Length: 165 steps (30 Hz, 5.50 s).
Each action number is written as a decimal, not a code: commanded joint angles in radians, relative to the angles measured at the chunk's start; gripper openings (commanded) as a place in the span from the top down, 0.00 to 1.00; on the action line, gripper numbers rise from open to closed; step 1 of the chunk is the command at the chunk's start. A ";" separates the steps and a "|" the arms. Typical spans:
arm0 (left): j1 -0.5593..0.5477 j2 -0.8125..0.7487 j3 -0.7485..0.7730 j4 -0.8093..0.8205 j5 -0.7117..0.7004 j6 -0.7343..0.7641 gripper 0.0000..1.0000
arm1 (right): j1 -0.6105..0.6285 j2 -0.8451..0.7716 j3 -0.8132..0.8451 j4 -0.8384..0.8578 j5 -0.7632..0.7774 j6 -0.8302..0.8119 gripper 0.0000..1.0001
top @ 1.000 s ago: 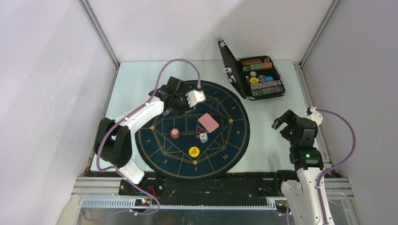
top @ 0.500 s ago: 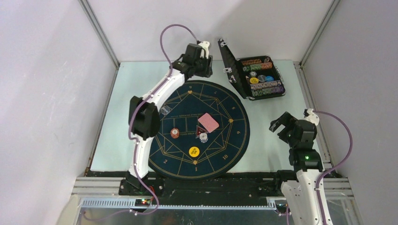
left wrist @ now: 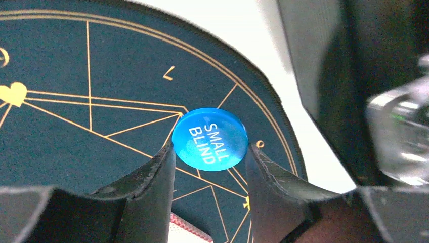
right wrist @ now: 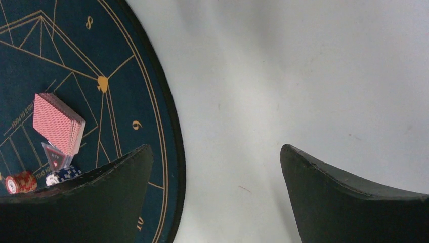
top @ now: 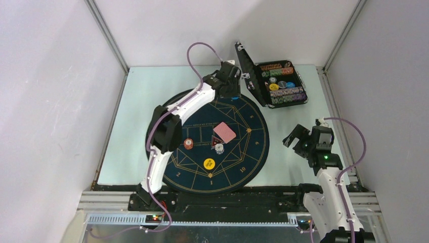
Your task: Distribute texas hold em gaming equipment
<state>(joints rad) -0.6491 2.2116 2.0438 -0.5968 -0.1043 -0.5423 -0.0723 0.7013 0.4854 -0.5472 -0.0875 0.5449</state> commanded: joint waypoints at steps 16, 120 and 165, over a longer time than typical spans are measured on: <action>-0.012 0.175 0.078 -0.144 -0.026 -0.087 0.74 | -0.029 -0.003 -0.008 0.029 -0.085 -0.013 0.00; 0.094 -1.714 -1.493 -0.225 -0.781 -0.476 0.00 | 1.276 1.269 0.796 0.029 0.175 -0.747 0.59; 0.095 -1.645 -1.504 -0.154 -0.728 -0.430 0.00 | 0.926 0.793 0.246 0.460 0.211 -0.129 0.52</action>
<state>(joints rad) -0.5613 0.5587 0.5514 -0.7918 -0.8257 -0.9852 0.8268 1.4677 0.7277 -0.1646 0.0685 0.4046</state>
